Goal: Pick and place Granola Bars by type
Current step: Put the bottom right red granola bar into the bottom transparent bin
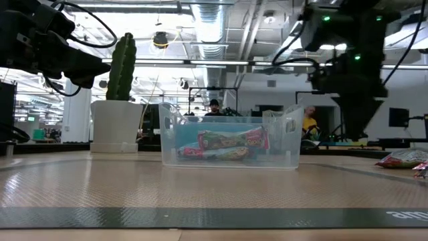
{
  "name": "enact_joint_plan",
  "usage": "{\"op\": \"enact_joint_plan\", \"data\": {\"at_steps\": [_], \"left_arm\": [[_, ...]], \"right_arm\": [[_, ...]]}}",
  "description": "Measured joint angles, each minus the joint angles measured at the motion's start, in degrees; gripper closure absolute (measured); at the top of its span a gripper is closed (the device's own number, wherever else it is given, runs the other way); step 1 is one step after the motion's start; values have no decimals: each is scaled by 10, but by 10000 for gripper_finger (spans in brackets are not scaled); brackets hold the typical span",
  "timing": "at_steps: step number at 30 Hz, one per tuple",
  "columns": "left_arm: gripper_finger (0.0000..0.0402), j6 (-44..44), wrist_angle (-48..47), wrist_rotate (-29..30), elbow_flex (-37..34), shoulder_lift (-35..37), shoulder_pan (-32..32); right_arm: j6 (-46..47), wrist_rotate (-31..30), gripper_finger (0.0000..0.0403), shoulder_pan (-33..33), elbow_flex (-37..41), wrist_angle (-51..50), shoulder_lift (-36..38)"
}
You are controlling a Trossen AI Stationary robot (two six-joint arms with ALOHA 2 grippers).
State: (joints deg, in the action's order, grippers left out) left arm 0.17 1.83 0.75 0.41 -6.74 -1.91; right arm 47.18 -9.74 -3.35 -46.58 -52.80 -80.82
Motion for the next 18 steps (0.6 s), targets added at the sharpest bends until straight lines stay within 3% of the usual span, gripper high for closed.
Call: {"op": "enact_joint_plan", "data": {"at_steps": [18], "left_arm": [[273, -2, 0, 0, 0, 0, 0]], "right_arm": [[220, 117, 247, -161, 17, 25, 38]]}}
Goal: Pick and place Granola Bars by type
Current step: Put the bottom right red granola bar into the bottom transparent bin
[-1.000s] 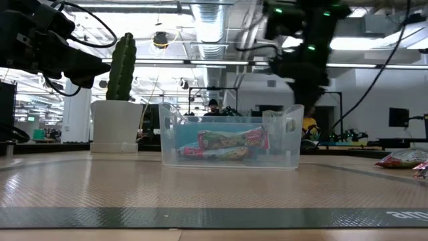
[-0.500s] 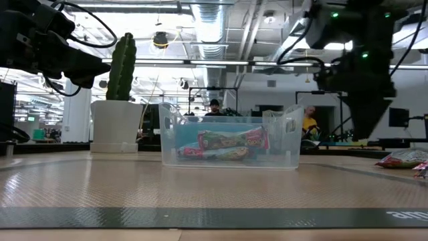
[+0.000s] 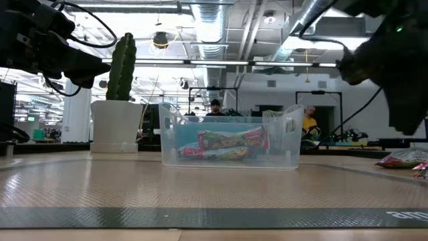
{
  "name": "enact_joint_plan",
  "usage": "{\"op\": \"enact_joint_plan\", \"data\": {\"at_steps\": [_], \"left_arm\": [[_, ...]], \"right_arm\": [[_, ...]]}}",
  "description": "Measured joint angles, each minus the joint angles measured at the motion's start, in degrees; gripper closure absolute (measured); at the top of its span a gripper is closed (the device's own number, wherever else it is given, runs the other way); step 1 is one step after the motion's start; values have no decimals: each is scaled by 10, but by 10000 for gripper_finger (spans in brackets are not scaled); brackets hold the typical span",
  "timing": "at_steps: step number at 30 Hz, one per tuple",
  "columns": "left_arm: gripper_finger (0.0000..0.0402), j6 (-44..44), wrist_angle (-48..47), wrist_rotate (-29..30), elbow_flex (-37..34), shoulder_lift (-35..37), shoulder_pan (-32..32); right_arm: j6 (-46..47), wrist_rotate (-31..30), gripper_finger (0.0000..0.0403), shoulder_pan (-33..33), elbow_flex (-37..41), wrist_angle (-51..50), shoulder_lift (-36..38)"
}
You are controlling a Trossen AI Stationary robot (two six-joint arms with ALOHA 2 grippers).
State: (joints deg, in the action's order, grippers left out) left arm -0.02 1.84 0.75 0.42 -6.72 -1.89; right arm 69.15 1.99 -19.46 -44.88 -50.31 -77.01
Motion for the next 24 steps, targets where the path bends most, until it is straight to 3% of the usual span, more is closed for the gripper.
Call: {"op": "enact_joint_plan", "data": {"at_steps": [8, 16, 24], "left_arm": [[273, 0, 0, 0, 0, 0, 0], [273, 0, 0, 0, 0, 0, 0], [273, 0, 0, 0, 0, 0, 0]], "right_arm": [[111, 24, 254, -81, -2, 103, -10], [171, 43, 260, -146, -37, 105, -82], [194, 37, 262, -163, -45, 109, -114]]}}
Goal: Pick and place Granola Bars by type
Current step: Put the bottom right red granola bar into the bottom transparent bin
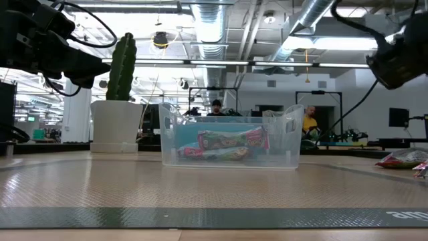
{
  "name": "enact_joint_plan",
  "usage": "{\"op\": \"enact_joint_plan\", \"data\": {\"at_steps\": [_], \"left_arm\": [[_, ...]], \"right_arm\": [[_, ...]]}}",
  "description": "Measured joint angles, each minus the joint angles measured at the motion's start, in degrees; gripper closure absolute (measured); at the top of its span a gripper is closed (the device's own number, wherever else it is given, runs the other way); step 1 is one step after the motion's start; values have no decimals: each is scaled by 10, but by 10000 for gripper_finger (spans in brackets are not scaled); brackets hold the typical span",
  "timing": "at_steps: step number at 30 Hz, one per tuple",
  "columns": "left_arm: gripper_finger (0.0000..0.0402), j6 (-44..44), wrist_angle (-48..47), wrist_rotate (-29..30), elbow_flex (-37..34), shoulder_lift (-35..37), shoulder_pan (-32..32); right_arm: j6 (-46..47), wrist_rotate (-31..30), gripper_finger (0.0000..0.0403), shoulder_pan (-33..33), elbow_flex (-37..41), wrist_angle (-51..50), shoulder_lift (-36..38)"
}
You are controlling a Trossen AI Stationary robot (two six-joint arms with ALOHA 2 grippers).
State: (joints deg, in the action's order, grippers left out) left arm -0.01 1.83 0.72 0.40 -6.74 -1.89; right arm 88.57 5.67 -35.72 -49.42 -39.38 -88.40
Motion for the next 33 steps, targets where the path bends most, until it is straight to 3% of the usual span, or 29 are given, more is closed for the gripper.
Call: {"op": "enact_joint_plan", "data": {"at_steps": [21, 33], "left_arm": [[273, 0, 0, 0, 0, 0, 0], [273, 2, 0, -1, 0, 0, 0]], "right_arm": [[-6, -13, 274, -10, 1, 48, -48], [-22, -10, 371, -10, 0, 66, -63]]}}
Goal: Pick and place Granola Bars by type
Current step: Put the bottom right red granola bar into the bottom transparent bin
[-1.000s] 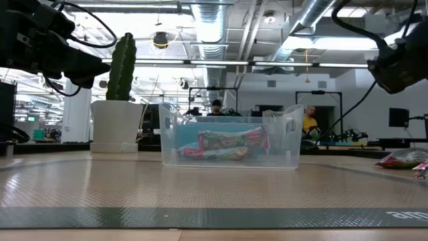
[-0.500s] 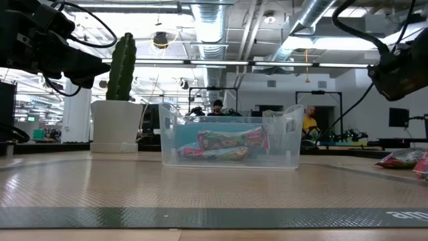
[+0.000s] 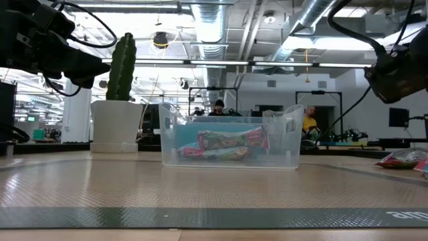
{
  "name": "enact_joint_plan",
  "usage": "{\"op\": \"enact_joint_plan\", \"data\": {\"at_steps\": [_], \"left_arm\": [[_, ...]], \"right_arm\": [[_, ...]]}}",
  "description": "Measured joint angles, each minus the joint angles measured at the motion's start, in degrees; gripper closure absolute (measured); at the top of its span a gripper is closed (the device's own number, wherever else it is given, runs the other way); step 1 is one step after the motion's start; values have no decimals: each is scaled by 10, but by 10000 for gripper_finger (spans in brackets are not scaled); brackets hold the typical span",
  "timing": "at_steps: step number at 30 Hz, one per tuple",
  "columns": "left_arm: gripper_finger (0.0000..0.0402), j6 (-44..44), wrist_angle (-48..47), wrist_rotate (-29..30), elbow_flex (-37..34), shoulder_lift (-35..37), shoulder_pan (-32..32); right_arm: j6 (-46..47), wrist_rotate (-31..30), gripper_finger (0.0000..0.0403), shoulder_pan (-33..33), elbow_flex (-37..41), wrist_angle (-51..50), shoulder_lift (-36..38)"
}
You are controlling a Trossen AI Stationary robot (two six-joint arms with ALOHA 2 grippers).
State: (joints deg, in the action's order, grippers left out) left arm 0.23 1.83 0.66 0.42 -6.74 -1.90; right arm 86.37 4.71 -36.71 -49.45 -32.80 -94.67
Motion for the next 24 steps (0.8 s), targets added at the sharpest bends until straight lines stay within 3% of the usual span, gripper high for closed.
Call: {"op": "enact_joint_plan", "data": {"at_steps": [8, 24], "left_arm": [[273, 0, 0, 0, 0, 0, 0], [273, 0, 0, -1, 0, 0, 0]], "right_arm": [[-11, -13, 380, 0, -1, -3, 2], [-113, -172, 387, 33, -9, -6, 80]]}}
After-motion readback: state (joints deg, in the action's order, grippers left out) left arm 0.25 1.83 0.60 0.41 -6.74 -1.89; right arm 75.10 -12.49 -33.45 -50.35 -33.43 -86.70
